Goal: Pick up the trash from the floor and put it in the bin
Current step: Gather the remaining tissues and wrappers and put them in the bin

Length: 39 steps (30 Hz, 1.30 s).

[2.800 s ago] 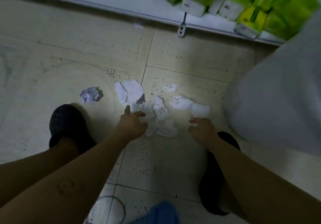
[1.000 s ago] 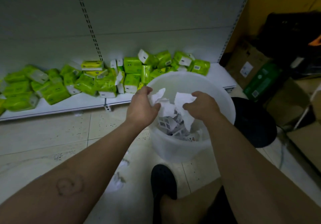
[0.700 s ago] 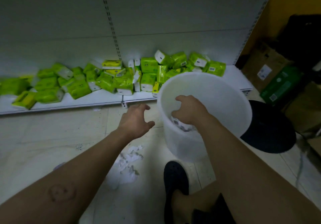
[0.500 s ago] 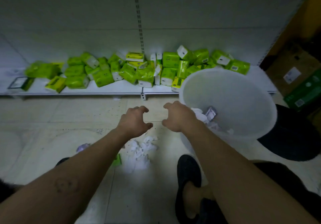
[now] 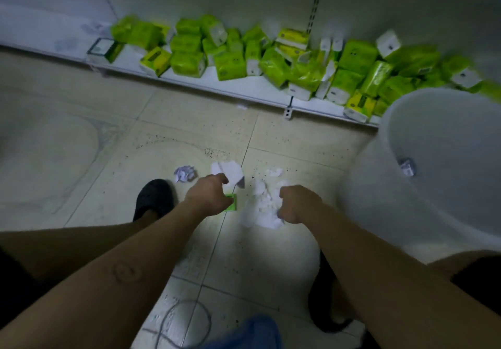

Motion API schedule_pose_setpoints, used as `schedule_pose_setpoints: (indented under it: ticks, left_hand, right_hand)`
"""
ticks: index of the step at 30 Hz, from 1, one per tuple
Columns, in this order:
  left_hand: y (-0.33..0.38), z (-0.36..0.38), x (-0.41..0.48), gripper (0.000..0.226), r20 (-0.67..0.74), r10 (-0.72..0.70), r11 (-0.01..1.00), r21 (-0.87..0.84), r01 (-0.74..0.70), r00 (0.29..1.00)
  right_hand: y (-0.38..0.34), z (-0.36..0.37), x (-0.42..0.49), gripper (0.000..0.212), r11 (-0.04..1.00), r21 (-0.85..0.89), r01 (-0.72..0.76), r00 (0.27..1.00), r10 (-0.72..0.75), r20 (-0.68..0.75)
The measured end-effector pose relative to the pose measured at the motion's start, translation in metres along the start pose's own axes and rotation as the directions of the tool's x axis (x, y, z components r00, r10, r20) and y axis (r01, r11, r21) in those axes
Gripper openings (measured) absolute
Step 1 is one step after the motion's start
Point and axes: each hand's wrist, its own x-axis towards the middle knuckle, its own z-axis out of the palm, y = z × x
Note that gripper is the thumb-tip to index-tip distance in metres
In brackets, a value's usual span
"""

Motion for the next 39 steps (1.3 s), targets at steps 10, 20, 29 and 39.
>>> schedule_pose_setpoints:
  ticks: [10, 20, 29, 39]
  left_hand:
    - [-0.068, 0.093, 0.094, 0.067, 0.128, -0.173, 0.984, 0.056, 0.167, 0.977]
    - [-0.088, 0.174, 0.146, 0.064, -0.019, 0.011, 0.993, 0.114, -0.009, 1.0]
    - [-0.09, 0.13, 0.128, 0.06, -0.127, -0.01, 0.995, 0.101, 0.023, 0.992]
    - [0.004, 0.019, 0.059, 0.062, -0.263, 0.151, 0.984, -0.056, -0.172, 0.953]
  right_hand:
    - [0.002, 0.11, 0.102, 0.06, 0.98, 0.113, -0.162, 0.983, 0.15, 0.11]
    - [0.017, 0.165, 0.171, 0.031, 0.945, 0.22, -0.243, 0.97, 0.243, 0.031]
    - [0.022, 0.135, 0.151, 0.028, 0.952, 0.201, -0.233, 0.97, 0.211, 0.123]
    - [0.015, -0.016, 0.05, 0.007, 0.946, 0.325, 0.012, 0.965, 0.075, -0.253]
